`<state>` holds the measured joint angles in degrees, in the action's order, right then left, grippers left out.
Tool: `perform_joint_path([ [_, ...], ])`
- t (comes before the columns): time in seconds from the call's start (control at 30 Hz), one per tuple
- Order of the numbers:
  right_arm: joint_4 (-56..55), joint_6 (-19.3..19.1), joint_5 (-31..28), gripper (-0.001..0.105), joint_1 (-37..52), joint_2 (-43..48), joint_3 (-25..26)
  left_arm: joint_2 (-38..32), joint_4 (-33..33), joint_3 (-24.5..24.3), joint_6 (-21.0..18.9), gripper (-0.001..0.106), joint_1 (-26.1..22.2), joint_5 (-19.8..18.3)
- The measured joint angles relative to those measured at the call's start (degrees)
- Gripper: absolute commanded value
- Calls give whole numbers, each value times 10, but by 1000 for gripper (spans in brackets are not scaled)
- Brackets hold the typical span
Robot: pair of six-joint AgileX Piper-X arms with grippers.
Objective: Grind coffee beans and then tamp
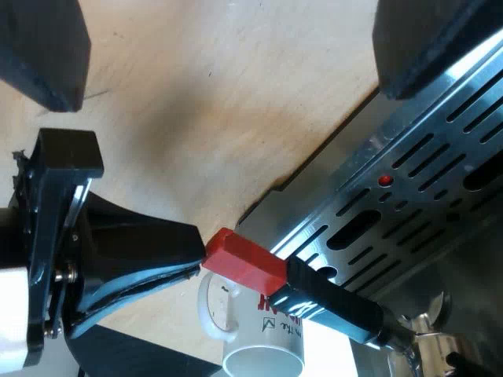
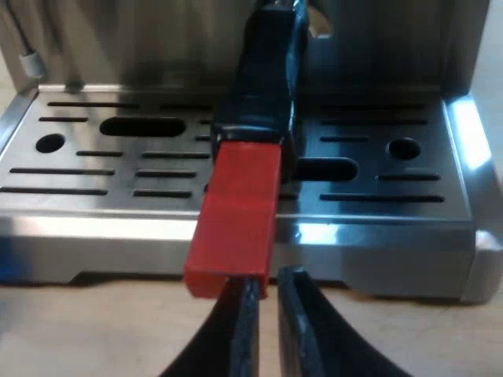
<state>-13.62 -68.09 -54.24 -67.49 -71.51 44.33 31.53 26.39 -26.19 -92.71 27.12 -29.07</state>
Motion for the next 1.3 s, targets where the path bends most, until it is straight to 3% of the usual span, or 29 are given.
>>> perform_joint_path([
  [0.43, 6, 0, -57, 9, 19, 0, 0, 0, 0, 0, 0, 79, 0, 0],
  [0.8, 4, -17, -52, 9, 19, 0, 0, 0, 0, 0, 0, 79, 0, 0],
  [1.03, -50, -26, -44, 10, 6, 52, 0, 0, 0, 0, 0, 79, 0, 0],
  [1.2, -76, -26, -27, 25, -14, 90, 0, 0, 0, 0, 0, 79, 0, 0],
  [1.23, -84, -26, -26, 35, -21, 97, 0, 0, 0, 0, 0, 79, 0, 0],
  [1.3, -91, -26, -24, 45, -28, 107, 0, 0, 0, 0, 0, 79, 0, 0],
])
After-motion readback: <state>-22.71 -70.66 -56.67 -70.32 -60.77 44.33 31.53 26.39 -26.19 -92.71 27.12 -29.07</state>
